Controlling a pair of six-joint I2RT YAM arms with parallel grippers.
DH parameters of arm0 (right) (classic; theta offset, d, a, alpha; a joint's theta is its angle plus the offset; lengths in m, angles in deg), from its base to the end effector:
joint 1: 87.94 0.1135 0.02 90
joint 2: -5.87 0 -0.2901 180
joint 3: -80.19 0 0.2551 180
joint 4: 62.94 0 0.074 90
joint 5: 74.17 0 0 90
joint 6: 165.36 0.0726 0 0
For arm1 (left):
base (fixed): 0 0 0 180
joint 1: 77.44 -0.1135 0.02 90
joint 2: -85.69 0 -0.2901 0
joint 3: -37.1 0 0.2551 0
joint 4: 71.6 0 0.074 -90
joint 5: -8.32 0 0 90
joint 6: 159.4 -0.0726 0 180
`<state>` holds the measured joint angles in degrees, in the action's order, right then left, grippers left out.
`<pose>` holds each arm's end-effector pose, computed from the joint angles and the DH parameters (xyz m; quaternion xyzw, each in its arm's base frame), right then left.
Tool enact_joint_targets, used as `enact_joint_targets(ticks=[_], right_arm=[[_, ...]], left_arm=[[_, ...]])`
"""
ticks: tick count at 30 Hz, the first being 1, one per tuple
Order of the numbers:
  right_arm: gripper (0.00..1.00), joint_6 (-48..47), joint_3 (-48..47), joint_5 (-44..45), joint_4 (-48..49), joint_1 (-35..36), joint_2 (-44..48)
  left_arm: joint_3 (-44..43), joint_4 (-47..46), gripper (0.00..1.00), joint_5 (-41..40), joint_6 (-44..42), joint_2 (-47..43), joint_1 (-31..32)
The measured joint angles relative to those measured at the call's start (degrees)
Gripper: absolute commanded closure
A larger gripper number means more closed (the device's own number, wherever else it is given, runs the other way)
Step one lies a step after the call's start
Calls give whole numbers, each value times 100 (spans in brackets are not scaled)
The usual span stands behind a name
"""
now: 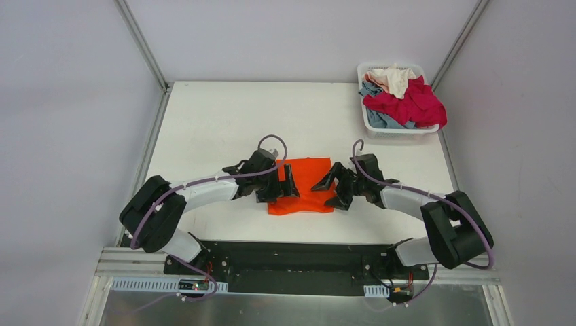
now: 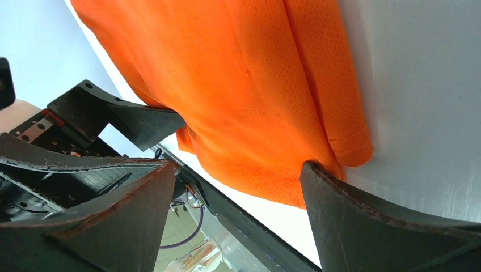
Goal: Fold and stack the t-shirts
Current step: Put the neatly folded tshirt into the corner of the board with the left arm
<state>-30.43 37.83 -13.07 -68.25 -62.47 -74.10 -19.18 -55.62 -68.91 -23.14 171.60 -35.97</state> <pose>0.2307 0.1488 0.1498 0.0518 0.8919 0.4099 0.1842 0.2309 -0.2255 0.1733 0.0035 0.9211 -0.3344 0.1993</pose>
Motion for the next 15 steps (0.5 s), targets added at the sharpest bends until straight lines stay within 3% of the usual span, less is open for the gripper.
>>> enact_joint_targets(ticks=[10,15], right_arm=[[13,-114,81,111,-22,-44,195],[9,-452,-76,262,-671,-94,518]], left_arm=[[654,411,1,-444,238,-953,-195],[656,955,1,-654,201,-1207,-306]])
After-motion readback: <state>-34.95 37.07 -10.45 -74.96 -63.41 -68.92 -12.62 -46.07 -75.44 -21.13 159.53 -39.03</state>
